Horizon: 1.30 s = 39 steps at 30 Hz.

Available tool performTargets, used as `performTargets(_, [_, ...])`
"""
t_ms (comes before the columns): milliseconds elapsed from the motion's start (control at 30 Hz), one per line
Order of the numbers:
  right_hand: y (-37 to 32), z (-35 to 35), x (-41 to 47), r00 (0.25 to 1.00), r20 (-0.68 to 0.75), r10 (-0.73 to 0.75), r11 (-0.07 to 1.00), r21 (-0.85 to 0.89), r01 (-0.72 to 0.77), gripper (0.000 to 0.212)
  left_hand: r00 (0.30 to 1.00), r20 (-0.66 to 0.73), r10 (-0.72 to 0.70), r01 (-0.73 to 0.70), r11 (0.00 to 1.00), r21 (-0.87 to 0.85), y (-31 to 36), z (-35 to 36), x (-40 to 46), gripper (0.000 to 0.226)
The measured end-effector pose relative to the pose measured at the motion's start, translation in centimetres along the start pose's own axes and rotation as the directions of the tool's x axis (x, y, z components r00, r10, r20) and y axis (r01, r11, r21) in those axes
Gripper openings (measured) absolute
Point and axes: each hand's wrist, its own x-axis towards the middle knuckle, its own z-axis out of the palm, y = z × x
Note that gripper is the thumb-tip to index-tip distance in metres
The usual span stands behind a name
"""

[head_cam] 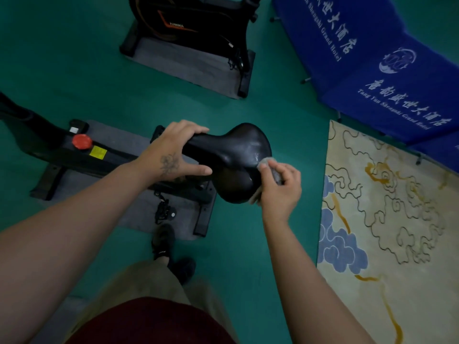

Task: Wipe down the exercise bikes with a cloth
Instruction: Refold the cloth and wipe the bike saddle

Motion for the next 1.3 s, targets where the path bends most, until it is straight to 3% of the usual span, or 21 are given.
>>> performTargets(200, [-0.2, 0.6, 4.2, 0.992, 0.128, -0.01, 1.0, -0.001, 0.011, 0.014, 0.995, 0.057, -0.077, 0.075, 0.997, 0.032, 1.2, -0.4, -0.3, 0.115])
performTargets(500, [2.0, -1.1, -5.4, 0.999, -0.025, -0.021, 0.996, 0.086, 0.023, 0.014, 0.998, 0.001, -0.064, 0.064, 0.998, 0.014, 1.2, 0.1, -0.5, 0.112])
performTargets(700, [0.0, -0.6, -4.0, 0.997, -0.069, 0.027, 0.998, 0.05, -0.024, 0.02, 0.999, 0.042, -0.006, 0.006, 1.0, -0.001, 0.3, -0.4, -0.3, 0.112])
performTargets(867, [-1.7, 0.7, -4.3, 0.991, -0.13, -0.019, 0.998, -0.069, 0.01, 0.016, 0.99, 0.123, 0.063, -0.059, 0.998, -0.036, -0.4, -1.5, -0.1, 0.116])
performTargets(1067, [-1.1, 3.4, -9.0, 0.963, -0.183, -0.197, 0.939, -0.316, 0.132, 0.012, 0.954, 0.276, 0.121, -0.114, 0.993, -0.042, -1.2, -3.2, 0.7, 0.115])
performTargets(1167, [-2.1, 3.9, -8.4, 0.954, -0.221, -0.201, 0.927, -0.356, 0.113, 0.012, 0.935, 0.316, 0.161, -0.161, 0.987, -0.027, -1.7, -3.6, 1.0, 0.116])
performTargets(1300, [-4.1, 4.7, -4.1, 0.975, -0.164, -0.148, 0.898, -0.436, 0.063, 0.013, 0.917, 0.348, 0.196, -0.2, 0.98, -0.025, -2.1, -3.8, 1.2, 0.121])
